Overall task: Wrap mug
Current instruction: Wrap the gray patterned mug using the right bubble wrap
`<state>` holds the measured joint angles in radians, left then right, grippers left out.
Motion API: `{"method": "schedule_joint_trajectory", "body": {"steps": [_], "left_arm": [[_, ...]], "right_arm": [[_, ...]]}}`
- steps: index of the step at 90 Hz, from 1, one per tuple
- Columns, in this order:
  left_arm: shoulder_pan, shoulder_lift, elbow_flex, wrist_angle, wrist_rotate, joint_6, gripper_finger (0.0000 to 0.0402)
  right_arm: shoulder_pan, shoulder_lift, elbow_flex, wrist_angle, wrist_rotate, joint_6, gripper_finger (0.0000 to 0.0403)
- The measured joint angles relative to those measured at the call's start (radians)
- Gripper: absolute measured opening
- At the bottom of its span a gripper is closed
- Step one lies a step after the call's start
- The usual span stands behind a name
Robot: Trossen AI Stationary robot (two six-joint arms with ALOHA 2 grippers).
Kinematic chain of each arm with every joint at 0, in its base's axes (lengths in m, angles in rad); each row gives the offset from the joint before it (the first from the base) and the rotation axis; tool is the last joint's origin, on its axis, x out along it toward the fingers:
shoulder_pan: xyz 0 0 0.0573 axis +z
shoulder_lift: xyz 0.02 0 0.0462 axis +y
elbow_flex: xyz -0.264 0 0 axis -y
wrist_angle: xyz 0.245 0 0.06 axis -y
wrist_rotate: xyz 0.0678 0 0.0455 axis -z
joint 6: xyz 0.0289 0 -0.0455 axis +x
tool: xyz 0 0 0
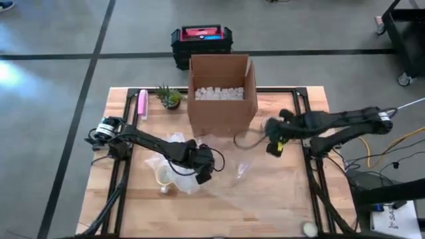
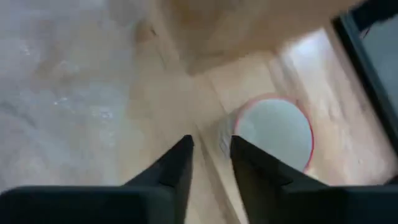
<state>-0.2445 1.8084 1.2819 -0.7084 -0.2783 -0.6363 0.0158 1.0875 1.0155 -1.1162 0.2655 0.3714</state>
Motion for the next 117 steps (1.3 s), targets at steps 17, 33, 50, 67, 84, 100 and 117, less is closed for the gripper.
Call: {"method": "schedule_joint_trajectory", "body": {"steps": [17, 33, 50, 67, 84, 100, 117], "left_arm": [[-0.002, 0.0, -0.001, 0.001, -0.001, 0.025, 0.002], [-0.002, 0.004, -0.002, 0.013, -0.002, 0.053, 0.002], [-0.002, 0.004, -0.002, 0.019, -0.003, 0.059, 0.002], [-0.011, 0.004, -0.002, 0.043, -0.003, 0.085, 0.002], [-0.024, 0.004, -0.002, 0.046, -0.003, 0.097, 0.002], [-0.031, 0.004, -0.002, 0.054, -0.003, 0.097, 0.002], [-0.035, 0.004, -0.002, 0.073, -0.003, 0.097, 0.002]], "right_arm": [[-0.125, 0.018, -0.101, 0.06, -0.038, -0.085, 0.0191], [-0.16, 0.058, -0.165, 0.201, -0.039, -0.191, 0.0207], [-0.178, 0.146, -0.176, 0.202, -0.037, -0.238, 0.0192], [-0.178, 0.25, -0.176, 0.206, -0.042, -0.303, 0.0122], [-0.173, 0.269, -0.178, 0.165, -0.063, -0.32, 0.0012], [-0.116, 0.188, -0.115, 0.015, -0.127, -0.267, 0.0015], [0.077, 0.107, 0.009, -0.081, -0.15, -0.147, 0.0008]]}}
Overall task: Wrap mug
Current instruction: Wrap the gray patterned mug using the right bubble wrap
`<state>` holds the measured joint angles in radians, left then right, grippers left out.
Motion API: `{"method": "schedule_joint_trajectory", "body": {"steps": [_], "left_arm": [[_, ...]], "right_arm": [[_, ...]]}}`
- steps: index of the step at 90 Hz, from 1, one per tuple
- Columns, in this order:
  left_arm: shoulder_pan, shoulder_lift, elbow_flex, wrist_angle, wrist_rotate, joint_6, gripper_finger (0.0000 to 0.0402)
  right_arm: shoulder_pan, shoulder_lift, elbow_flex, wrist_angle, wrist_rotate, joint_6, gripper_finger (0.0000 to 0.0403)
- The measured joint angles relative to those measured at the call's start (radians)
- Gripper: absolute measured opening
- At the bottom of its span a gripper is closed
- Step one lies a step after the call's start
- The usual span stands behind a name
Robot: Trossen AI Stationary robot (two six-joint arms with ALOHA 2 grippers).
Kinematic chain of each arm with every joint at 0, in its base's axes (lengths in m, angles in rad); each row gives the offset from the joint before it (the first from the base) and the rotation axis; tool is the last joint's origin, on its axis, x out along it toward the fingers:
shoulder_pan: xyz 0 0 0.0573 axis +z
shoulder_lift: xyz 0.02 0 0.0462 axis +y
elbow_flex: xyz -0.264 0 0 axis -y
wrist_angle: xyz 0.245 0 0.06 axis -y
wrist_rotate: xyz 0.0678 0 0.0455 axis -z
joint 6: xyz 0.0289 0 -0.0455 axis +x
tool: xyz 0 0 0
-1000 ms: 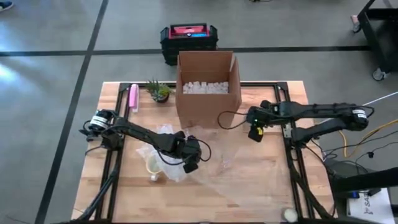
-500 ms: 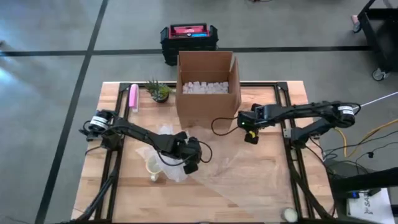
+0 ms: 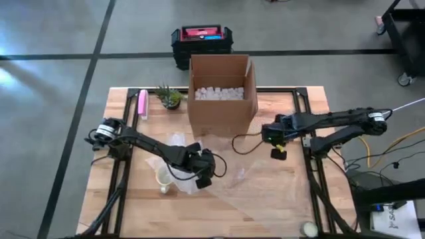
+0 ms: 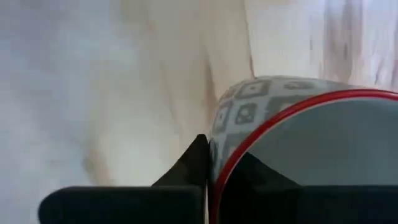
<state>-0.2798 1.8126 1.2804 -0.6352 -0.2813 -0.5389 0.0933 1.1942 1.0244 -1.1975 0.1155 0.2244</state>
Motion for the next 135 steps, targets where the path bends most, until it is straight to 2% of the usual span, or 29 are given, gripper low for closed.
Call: {"method": "schedule_joint_trajectory", "body": {"steps": [11, 21, 29, 41, 61, 75, 90, 99, 111, 125, 135], "left_arm": [[0.0, 0.0, 0.0, 0.006, 0.0, 0.003, 0.002], [0.0, 0.0, 0.0, 0.008, 0.0, 0.003, 0.002], [0.0, 0.0, 0.0, 0.011, 0.0, 0.003, 0.002], [0.0, 0.0, 0.0, 0.018, 0.0, 0.006, 0.002], [0.0, 0.0, 0.0, 0.024, -0.001, 0.03, 0.002], [0.0, 0.0, 0.0, 0.023, -0.001, 0.031, 0.002], [-0.002, 0.0, 0.0, 0.024, 0.0, 0.033, 0.002], [-0.002, 0.0, 0.0, 0.023, 0.0, 0.032, 0.002], [-0.002, 0.0, 0.0, 0.024, 0.0, 0.032, 0.002], [-0.002, 0.0, 0.0, 0.027, 0.0, 0.033, 0.002], [-0.002, 0.0, 0.0, 0.032, 0.0, 0.033, 0.002]], "right_arm": [[0.152, -0.005, 0.04, 0.071, -0.019, 0.07, 0.0008], [0.28, 0.034, 0.034, 0.288, -0.016, 0.076, 0.0008], [0.337, 0.121, 0.033, 0.415, -0.025, 0.071, 0.0008], [0.347, 0.289, 0.079, 0.41, -0.027, 0.067, 0.0008], [0.348, 0.506, 0.273, 0.308, -0.095, 0.013, 0.0008], [0.347, 0.599, 0.367, 0.28, -0.146, -0.017, 0.0008], [0.34, 0.656, 0.378, 0.263, -0.143, -0.025, 0.0013], [0.34, 0.664, 0.378, 0.258, -0.138, 0.002, 0.0031], [0.342, 0.652, 0.388, 0.223, -0.143, 0.032, 0.0078], [0.346, 0.575, 0.432, 0.086, -0.18, 0.124, 0.0138], [0.366, 0.499, 0.435, 0.008, -0.234, 0.248, 0.0171]]}}
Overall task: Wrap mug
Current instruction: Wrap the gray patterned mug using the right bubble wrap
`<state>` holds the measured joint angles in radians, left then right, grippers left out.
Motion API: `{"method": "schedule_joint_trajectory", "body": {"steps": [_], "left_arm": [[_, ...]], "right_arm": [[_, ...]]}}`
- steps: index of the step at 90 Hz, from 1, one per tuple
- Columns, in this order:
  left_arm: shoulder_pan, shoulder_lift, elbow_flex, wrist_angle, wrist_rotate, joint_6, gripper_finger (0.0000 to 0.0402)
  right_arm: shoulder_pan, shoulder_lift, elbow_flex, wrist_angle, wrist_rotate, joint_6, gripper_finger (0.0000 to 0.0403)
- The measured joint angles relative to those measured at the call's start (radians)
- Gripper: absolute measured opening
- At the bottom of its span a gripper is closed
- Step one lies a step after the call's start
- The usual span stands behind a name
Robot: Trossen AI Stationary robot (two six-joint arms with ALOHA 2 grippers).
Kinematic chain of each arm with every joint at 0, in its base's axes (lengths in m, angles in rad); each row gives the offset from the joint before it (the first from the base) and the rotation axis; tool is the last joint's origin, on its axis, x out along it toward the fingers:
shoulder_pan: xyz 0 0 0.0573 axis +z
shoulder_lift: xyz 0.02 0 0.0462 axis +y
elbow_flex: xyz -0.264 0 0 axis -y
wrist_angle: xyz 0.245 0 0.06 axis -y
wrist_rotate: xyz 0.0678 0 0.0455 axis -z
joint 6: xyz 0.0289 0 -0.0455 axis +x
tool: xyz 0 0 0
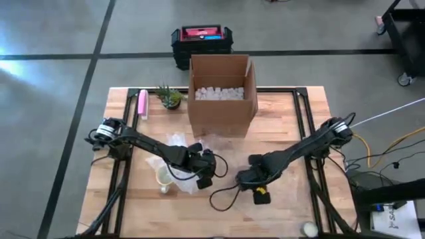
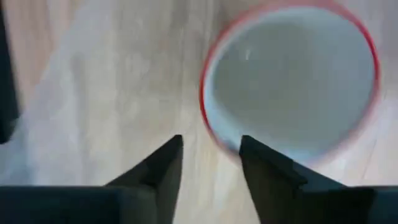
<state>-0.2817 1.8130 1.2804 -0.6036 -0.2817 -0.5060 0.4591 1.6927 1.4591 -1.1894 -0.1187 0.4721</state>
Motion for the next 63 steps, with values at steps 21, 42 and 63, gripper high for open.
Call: {"method": "schedule_joint_trajectory", "body": {"steps": [21, 42, 63], "left_arm": [[-0.001, 0.0, 0.0, 0.007, -0.007, 0.0, 0.002], [-0.004, 0.0, 0.0, 0.027, -0.007, -0.011, 0.002], [-0.004, 0.0, 0.0, 0.063, -0.007, 0.009, 0.002]], "right_arm": [[0.204, -0.127, -0.04, -0.125, 0.074, 0.306, 0.0203], [0.445, -0.137, -0.228, -0.086, 0.073, 0.693, 0.0205], [0.536, -0.14, -0.503, 0.332, -0.071, 0.902, 0.0189]]}}
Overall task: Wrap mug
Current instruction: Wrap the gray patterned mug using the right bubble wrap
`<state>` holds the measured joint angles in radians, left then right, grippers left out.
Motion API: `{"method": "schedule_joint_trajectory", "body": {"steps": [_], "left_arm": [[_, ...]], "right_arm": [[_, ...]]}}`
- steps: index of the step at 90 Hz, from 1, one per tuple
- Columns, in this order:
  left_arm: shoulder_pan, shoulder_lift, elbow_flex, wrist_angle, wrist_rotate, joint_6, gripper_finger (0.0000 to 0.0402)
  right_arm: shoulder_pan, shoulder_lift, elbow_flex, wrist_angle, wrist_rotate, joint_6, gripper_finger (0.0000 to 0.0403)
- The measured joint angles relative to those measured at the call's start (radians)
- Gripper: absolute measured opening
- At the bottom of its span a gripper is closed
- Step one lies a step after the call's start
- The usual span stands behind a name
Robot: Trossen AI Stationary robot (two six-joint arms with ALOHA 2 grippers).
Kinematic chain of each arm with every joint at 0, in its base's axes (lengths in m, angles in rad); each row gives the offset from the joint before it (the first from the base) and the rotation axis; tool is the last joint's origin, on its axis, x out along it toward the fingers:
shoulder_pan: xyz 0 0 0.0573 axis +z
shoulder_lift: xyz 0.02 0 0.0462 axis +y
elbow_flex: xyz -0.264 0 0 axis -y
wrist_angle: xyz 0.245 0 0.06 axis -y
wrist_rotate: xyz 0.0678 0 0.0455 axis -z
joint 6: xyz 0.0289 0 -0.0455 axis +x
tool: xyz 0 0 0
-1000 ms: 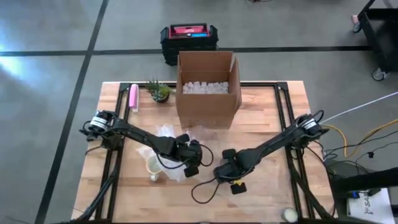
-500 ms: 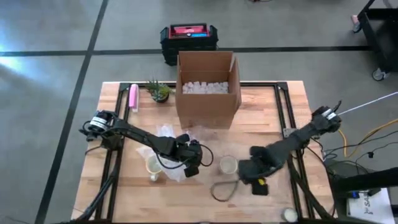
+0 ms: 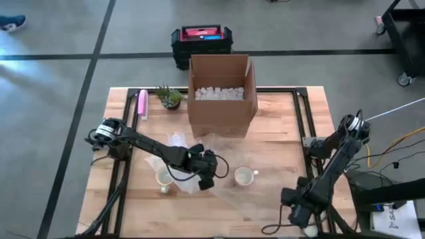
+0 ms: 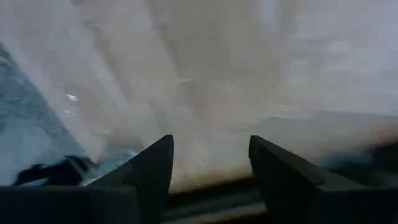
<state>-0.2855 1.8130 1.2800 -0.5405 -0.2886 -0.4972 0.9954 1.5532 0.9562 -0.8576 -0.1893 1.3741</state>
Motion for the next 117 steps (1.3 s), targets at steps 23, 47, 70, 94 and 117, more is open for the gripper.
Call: {"method": "schedule_joint_trajectory", "body": {"steps": [23, 47, 70, 94, 117], "left_arm": [[0.0, 0.0, 0.0, 0.044, -0.001, 0.048, 0.002], [0.001, 0.0, 0.0, 0.047, -0.001, 0.048, 0.002], [0.001, 0.0, 0.0, 0.047, 0.0, 0.045, 0.002], [0.001, 0.0, 0.0, 0.053, -0.001, 0.044, 0.002], [0.001, 0.0, 0.0, 0.065, -0.001, 0.047, 0.002]], "right_arm": [[-0.045, 0.013, -0.13, 0.058, -0.001, 0.014, 0.0169], [-0.101, 0.012, -0.149, 0.06, 0.007, -0.152, 0.0054], [-0.113, -0.047, 0.011, -0.03, -0.03, -0.373, 0.0012], [-0.136, -0.128, 0.206, -0.066, 0.541, -0.627, 0.0001], [-0.238, -0.122, 0.236, 0.031, 0.783, -0.82, 0.0001]]}}
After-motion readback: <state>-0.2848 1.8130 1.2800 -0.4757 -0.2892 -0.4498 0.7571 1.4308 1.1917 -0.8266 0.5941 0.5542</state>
